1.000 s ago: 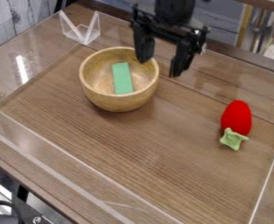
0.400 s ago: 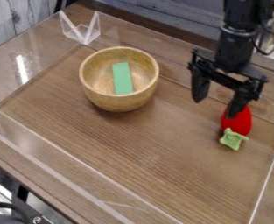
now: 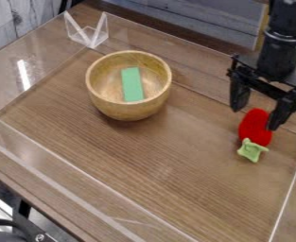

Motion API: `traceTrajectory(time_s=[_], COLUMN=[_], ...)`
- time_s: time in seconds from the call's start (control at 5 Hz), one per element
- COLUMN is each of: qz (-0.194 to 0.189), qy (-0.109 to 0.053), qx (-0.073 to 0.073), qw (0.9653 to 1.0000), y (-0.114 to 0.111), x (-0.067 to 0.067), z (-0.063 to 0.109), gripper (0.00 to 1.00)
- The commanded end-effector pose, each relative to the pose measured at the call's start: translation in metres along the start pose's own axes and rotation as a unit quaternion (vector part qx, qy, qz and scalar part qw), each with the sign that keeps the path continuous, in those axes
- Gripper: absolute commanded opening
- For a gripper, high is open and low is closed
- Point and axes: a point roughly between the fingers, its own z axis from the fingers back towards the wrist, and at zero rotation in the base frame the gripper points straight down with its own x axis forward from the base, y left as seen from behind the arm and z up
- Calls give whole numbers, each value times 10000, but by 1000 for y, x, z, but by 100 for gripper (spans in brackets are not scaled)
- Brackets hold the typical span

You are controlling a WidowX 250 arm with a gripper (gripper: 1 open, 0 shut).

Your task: Move the red fruit to the left

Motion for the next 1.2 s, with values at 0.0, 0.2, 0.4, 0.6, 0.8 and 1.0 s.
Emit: traceTrajectory(time_s=[0.0, 0.2, 0.4, 0.6, 0.8, 1.0], qz=[261, 658, 303, -55, -445, -334], qy=[-247, -159, -47, -2, 10, 5], qx=[-35, -51, 27, 89, 143, 141], qw=[9993, 9977, 9995, 9999, 9989, 9993], y=[-9, -13, -8, -3, -1, 11], x=[19, 32, 21, 12, 7, 17], z=[11, 0, -6, -7, -5, -9], gripper=[100, 100, 100, 100, 100, 100])
